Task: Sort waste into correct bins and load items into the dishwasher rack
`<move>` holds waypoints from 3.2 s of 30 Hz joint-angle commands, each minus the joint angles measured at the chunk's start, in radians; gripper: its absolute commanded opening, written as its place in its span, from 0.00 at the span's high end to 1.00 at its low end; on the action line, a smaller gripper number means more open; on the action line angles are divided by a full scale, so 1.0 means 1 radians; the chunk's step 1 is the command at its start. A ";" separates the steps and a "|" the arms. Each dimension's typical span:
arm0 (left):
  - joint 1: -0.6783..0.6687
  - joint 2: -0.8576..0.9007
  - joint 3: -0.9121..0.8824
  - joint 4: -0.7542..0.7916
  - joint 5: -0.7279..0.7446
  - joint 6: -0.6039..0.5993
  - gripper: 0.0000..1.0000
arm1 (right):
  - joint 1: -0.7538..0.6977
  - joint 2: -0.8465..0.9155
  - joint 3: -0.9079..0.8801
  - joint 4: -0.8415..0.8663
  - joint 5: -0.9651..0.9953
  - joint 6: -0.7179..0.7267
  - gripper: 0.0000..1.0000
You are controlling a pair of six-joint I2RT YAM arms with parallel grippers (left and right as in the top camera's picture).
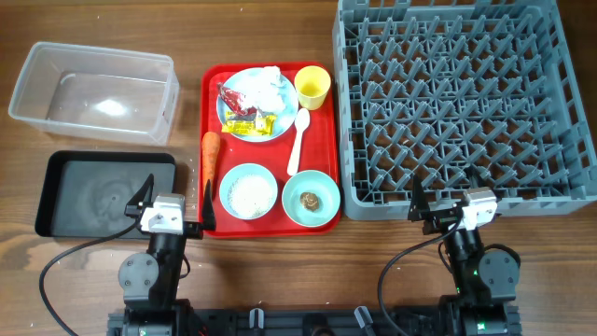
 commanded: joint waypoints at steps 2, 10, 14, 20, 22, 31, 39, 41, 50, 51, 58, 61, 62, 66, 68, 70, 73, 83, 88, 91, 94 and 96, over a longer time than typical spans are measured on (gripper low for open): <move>0.003 -0.007 -0.005 -0.006 -0.002 0.016 0.00 | 0.002 0.002 -0.001 0.006 0.002 -0.012 0.00; 0.003 -0.007 -0.005 -0.006 -0.002 0.016 0.00 | 0.002 0.003 -0.001 0.006 0.002 -0.011 0.00; 0.003 -0.007 -0.005 -0.006 -0.002 0.016 0.00 | 0.002 0.003 -0.001 0.006 0.002 -0.012 0.00; 0.003 -0.007 -0.005 -0.006 -0.002 0.016 0.00 | 0.002 0.003 -0.001 0.006 0.002 -0.012 0.00; 0.003 -0.007 -0.005 -0.006 -0.002 0.016 0.00 | 0.002 0.003 -0.001 0.006 0.002 -0.011 0.00; 0.003 -0.007 -0.005 -0.006 -0.002 0.016 0.00 | 0.002 0.003 -0.001 0.006 0.002 -0.011 0.00; 0.003 -0.007 -0.005 -0.006 -0.006 0.016 0.01 | 0.002 0.003 -0.001 0.006 0.003 -0.011 0.00; 0.003 -0.007 -0.005 -0.006 -0.002 0.015 0.00 | 0.002 0.003 -0.001 0.006 0.002 -0.011 0.00; 0.003 -0.007 0.052 -0.071 0.013 -0.072 0.00 | 0.002 0.003 -0.001 0.006 0.002 -0.012 0.00; 0.003 -0.007 0.088 -0.118 0.014 -0.095 0.00 | 0.002 0.003 -0.001 0.006 0.002 -0.012 0.00; 0.003 0.064 0.365 -0.386 0.021 -0.114 0.00 | 0.002 0.003 -0.001 0.006 0.002 -0.011 0.00; 0.003 0.217 0.541 -0.421 0.077 -0.187 0.00 | 0.002 0.003 -0.001 0.006 0.002 -0.011 0.00; 0.003 0.268 0.581 -0.421 0.090 -0.213 0.00 | 0.002 0.003 -0.001 0.006 0.002 -0.012 0.00; 0.001 0.557 0.784 -0.484 0.169 -0.279 0.00 | 0.002 0.003 -0.001 0.006 0.002 -0.012 0.00; -0.003 0.729 0.901 -0.564 0.197 -0.278 0.00 | 0.002 0.003 -0.001 0.006 0.003 -0.011 0.00; -0.016 0.891 1.026 -0.660 0.224 -0.278 0.00 | 0.002 0.003 -0.001 0.006 0.002 -0.011 0.00; -0.055 1.133 1.233 -0.810 0.231 -0.277 0.00 | 0.002 0.003 -0.001 0.006 0.002 -0.012 0.00; -0.156 1.647 1.542 -0.755 0.251 -0.278 0.00 | 0.002 0.003 -0.001 0.006 0.002 -0.011 0.00; -0.156 1.733 1.542 -0.709 0.257 -0.278 0.06 | 0.002 0.003 -0.001 0.006 0.003 -0.011 0.00; -0.159 1.766 1.542 -0.702 0.256 -0.278 0.12 | 0.002 0.003 -0.001 0.006 0.002 -0.011 0.00; -0.172 1.816 1.542 -0.676 0.245 -0.278 0.31 | 0.002 0.003 -0.001 0.006 0.002 -0.011 0.00; -0.182 1.844 1.542 -0.650 0.245 -0.278 0.37 | 0.002 0.003 -0.001 0.006 0.002 -0.011 0.00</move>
